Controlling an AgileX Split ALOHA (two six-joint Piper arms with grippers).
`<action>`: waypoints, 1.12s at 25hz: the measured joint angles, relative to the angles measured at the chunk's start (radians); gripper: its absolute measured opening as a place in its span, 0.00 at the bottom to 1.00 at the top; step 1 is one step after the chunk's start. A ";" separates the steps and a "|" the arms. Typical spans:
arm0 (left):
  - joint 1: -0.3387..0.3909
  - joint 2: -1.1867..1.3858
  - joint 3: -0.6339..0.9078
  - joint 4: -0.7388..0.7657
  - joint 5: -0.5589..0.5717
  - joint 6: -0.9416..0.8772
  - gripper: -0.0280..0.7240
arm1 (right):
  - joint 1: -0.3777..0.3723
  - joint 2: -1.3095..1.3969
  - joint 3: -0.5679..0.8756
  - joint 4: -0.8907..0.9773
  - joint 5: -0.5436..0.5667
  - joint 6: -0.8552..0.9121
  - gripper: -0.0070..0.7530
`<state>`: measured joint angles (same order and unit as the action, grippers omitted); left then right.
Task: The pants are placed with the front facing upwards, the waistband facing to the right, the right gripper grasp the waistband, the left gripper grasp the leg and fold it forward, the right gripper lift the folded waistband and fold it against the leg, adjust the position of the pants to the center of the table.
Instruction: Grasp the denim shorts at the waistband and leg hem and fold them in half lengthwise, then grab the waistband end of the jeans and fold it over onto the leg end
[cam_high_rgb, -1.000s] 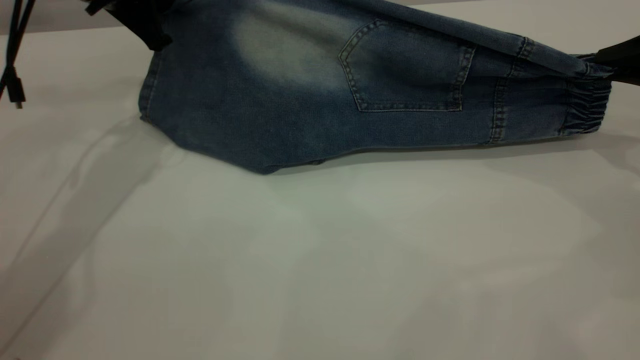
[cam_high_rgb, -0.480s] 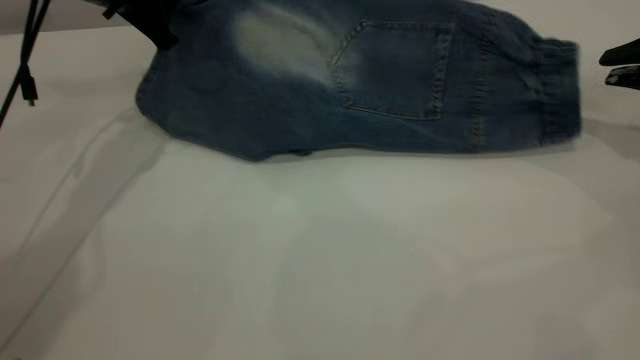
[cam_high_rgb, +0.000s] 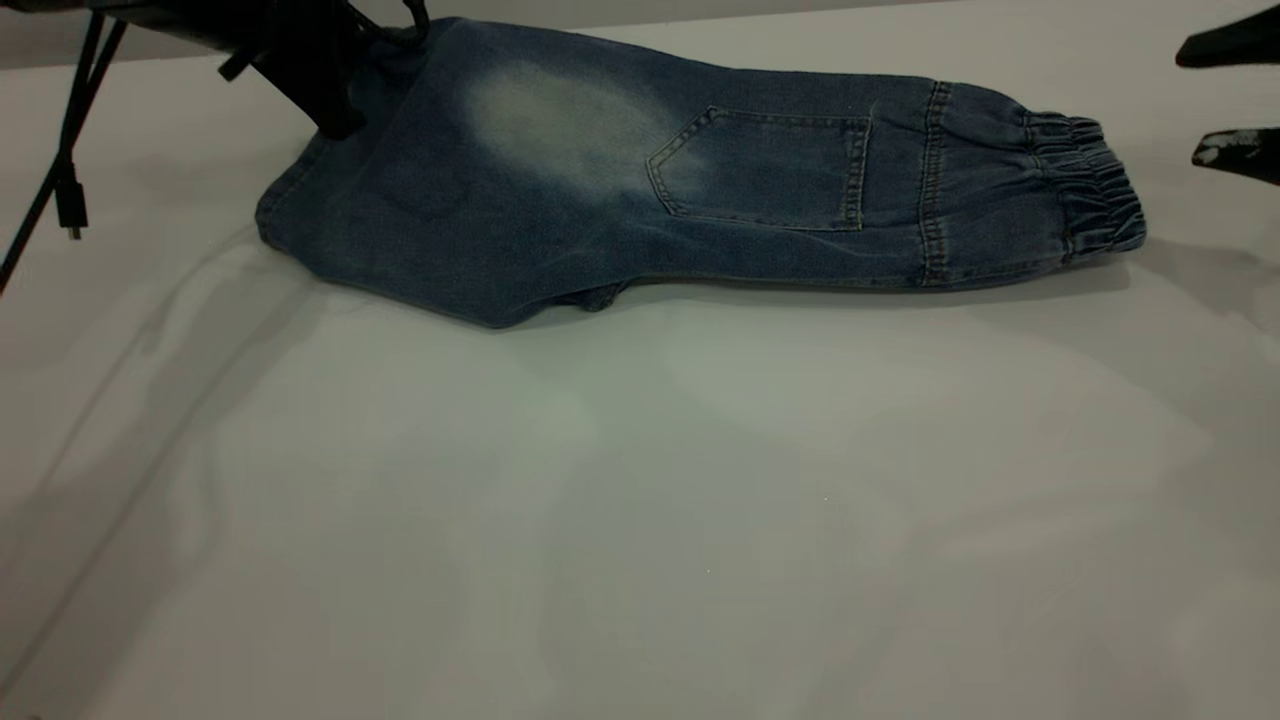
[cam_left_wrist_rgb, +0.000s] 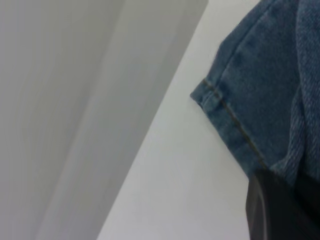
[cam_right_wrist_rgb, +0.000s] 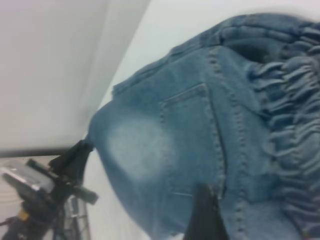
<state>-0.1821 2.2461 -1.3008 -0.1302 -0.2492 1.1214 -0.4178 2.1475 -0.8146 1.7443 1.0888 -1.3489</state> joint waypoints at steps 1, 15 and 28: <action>0.000 0.000 0.000 0.000 -0.014 0.000 0.12 | 0.000 0.000 0.000 0.000 0.002 0.008 0.58; 0.000 -0.001 0.001 -0.037 -0.170 -0.023 0.50 | 0.170 -0.001 0.000 -0.040 -0.126 0.115 0.59; 0.000 -0.001 0.001 -0.057 -0.172 -0.097 0.52 | 0.212 -0.001 0.000 -0.027 -0.385 0.259 0.59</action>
<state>-0.1821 2.2451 -1.2999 -0.1869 -0.4213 1.0246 -0.2058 2.1466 -0.8146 1.7169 0.7038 -1.0898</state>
